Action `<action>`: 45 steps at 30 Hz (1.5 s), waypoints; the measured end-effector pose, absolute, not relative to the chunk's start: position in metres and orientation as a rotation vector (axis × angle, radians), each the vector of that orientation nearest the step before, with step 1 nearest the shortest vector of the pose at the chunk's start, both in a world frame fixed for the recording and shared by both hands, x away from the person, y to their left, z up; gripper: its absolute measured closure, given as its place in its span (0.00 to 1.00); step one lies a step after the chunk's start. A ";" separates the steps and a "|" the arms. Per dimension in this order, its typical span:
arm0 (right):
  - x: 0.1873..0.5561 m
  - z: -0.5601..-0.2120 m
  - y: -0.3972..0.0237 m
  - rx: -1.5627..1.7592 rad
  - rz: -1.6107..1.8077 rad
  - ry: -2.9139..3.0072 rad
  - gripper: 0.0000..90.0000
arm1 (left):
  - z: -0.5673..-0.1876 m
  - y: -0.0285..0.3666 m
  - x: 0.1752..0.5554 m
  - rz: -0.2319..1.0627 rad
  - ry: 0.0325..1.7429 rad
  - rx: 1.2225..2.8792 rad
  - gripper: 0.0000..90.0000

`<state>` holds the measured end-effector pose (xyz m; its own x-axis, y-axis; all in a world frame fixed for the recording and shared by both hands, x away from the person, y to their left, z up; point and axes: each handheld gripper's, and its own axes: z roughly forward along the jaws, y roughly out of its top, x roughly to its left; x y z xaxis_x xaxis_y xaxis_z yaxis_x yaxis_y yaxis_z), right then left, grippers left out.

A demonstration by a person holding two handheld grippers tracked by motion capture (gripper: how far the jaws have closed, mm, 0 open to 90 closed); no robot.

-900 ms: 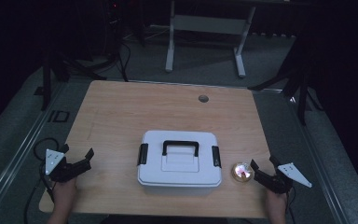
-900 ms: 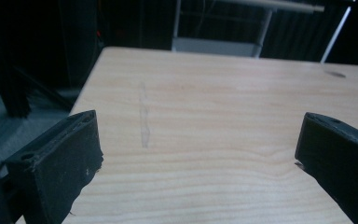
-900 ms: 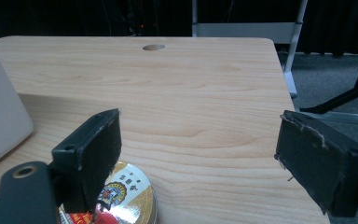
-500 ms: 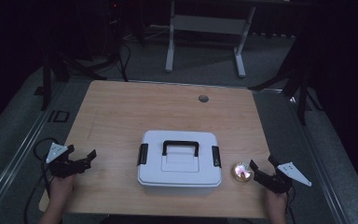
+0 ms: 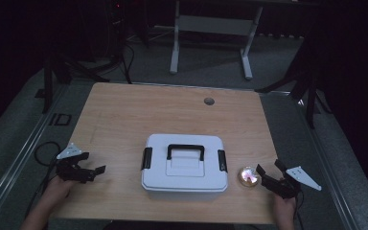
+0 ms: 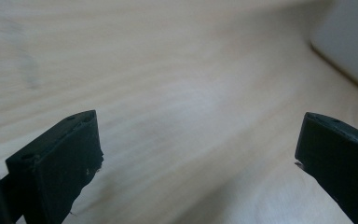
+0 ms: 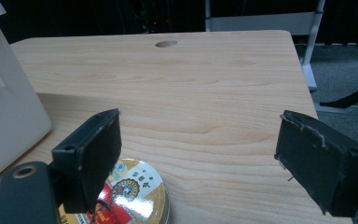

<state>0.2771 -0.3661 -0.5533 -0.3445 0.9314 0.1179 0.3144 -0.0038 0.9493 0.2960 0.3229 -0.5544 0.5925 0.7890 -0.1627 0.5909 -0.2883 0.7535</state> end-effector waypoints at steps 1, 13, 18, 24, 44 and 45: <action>0.277 -0.553 -0.366 1.293 1.365 1.698 0.15 | -0.554 0.322 0.297 0.290 1.074 2.040 0.00; 0.278 -0.553 -0.365 1.287 1.364 1.715 0.15 | -0.540 0.304 0.299 0.158 0.837 2.451 0.00; 0.278 -0.553 -0.365 1.282 1.361 1.722 0.15 | -0.535 0.294 0.300 0.125 0.788 2.589 0.00; 0.278 -0.553 -0.364 1.276 1.356 1.730 0.15 | -0.530 0.286 0.300 0.107 0.736 2.750 0.00; 0.278 -0.553 -0.362 1.273 1.339 1.733 0.15 | -0.507 0.287 0.301 -0.023 0.812 2.832 0.00; 0.278 -0.553 -0.362 1.272 1.335 1.730 0.15 | -0.505 0.288 0.303 -0.037 0.836 2.823 0.00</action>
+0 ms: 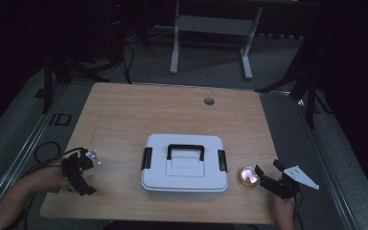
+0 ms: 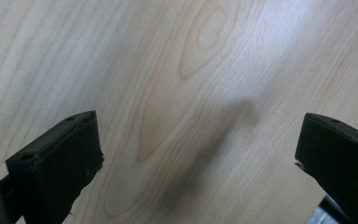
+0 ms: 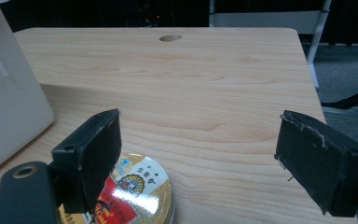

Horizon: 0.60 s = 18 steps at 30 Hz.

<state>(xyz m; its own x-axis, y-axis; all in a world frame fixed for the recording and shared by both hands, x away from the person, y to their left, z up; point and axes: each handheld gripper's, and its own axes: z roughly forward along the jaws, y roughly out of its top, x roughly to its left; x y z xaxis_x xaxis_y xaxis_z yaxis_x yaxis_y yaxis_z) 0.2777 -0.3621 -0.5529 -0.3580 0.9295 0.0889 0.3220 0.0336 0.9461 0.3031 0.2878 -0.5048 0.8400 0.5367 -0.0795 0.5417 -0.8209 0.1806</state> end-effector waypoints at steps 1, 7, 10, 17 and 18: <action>0.278 -0.553 -0.362 1.269 1.333 1.730 0.15 | -0.504 0.288 0.304 -0.049 0.843 2.822 0.00; 0.278 -0.553 -0.362 1.269 1.329 1.727 0.15 | -0.495 0.288 0.305 -0.081 0.822 2.844 0.00; 0.278 -0.553 -0.362 1.268 1.330 1.730 0.15 | -0.487 0.284 0.305 -0.095 0.793 2.845 0.00; 0.278 -0.553 -0.362 1.268 1.329 1.735 0.15 | -0.471 0.272 0.307 -0.107 0.747 2.884 0.00; 0.278 -0.553 -0.362 1.268 1.328 1.736 0.15 | -0.468 0.271 0.308 -0.099 0.735 2.889 0.00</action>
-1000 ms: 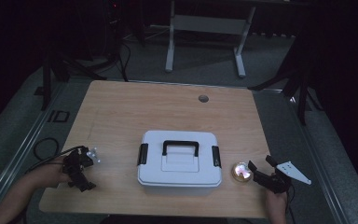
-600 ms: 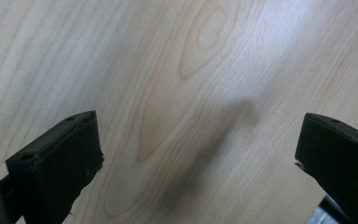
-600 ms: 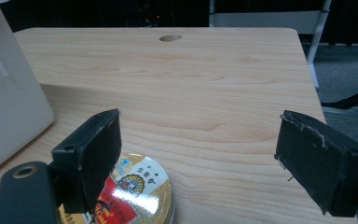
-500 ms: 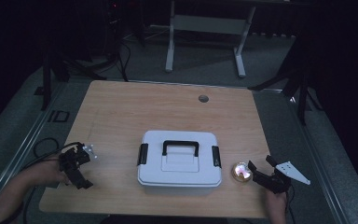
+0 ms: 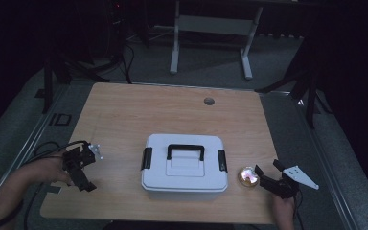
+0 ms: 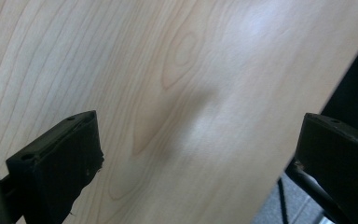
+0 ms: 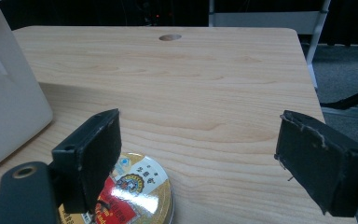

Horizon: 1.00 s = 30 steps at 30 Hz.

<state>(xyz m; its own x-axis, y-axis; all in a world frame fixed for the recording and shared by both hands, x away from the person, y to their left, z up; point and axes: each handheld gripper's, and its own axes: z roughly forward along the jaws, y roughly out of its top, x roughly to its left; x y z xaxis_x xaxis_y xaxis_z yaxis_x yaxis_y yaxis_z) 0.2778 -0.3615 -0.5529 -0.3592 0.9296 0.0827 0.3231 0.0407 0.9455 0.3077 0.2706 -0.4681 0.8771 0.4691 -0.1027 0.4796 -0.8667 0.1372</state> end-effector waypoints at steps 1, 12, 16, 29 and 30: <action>0.278 -0.553 -0.362 1.267 1.327 1.738 0.15 | -0.465 0.269 0.309 -0.093 0.735 2.883 0.00; 0.278 -0.553 -0.360 1.256 1.321 1.755 0.15 | -0.439 0.246 0.314 -0.086 0.651 2.927 0.00; 0.279 -0.553 -0.360 1.253 1.327 1.771 0.15 | -0.434 0.239 0.314 -0.130 0.631 2.973 0.00; 0.279 -0.553 -0.360 1.253 1.327 1.771 0.15 | -0.396 0.219 0.310 -0.150 0.529 3.004 0.03; 0.279 -0.553 -0.360 1.250 1.326 1.773 0.15 | -0.395 0.218 0.310 -0.151 0.523 3.010 0.03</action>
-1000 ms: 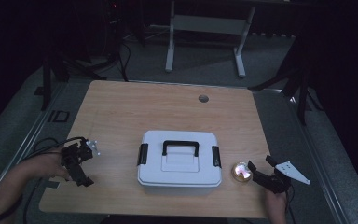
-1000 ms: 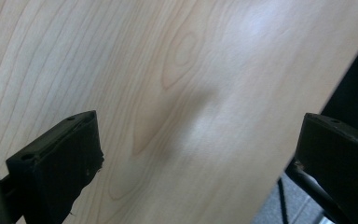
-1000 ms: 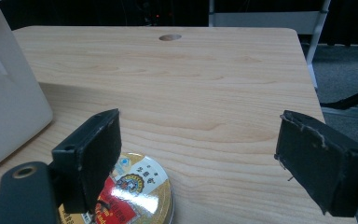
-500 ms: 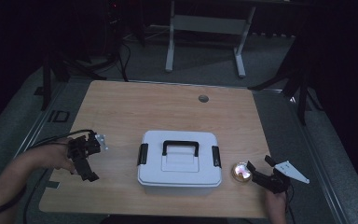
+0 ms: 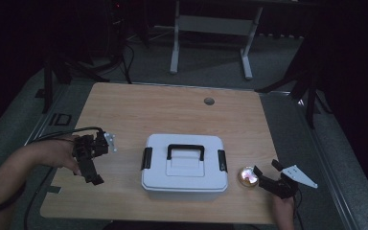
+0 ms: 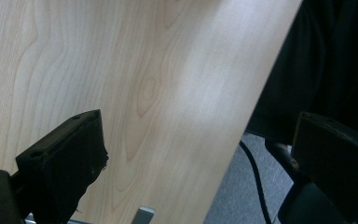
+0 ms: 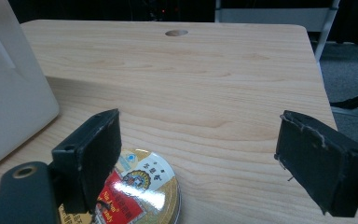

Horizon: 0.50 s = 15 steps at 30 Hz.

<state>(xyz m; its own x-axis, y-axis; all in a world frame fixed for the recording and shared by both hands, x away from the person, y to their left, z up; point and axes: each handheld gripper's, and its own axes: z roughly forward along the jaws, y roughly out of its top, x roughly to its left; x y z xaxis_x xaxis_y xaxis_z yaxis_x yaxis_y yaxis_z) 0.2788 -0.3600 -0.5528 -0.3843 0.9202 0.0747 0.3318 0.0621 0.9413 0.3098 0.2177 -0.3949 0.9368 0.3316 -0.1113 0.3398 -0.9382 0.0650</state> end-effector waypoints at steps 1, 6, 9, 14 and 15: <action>0.279 -0.553 -0.360 1.249 1.326 1.774 0.15 | -0.392 0.216 0.310 -0.157 0.515 3.003 0.04; 0.279 -0.553 -0.360 1.250 1.325 1.775 0.15 | -0.385 0.209 0.313 -0.157 0.496 3.001 0.04; 0.279 -0.553 -0.360 1.248 1.325 1.776 0.15 | -0.381 0.203 0.314 -0.165 0.489 3.001 0.05; 0.279 -0.553 -0.360 1.247 1.325 1.775 0.15 | -0.371 0.193 0.315 -0.150 0.445 2.974 0.05; 0.279 -0.553 -0.360 1.248 1.324 1.776 0.15 | -0.369 0.191 0.316 -0.149 0.447 2.966 0.05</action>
<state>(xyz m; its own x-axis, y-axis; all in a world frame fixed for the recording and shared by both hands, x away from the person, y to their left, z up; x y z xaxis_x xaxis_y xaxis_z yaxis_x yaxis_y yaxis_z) 0.2788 -0.3596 -0.5528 -0.3860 0.9196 0.0726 0.3319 0.0651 0.9411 0.3161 0.1906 -0.3689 0.9511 0.2856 -0.1182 0.2993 -0.9464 0.1217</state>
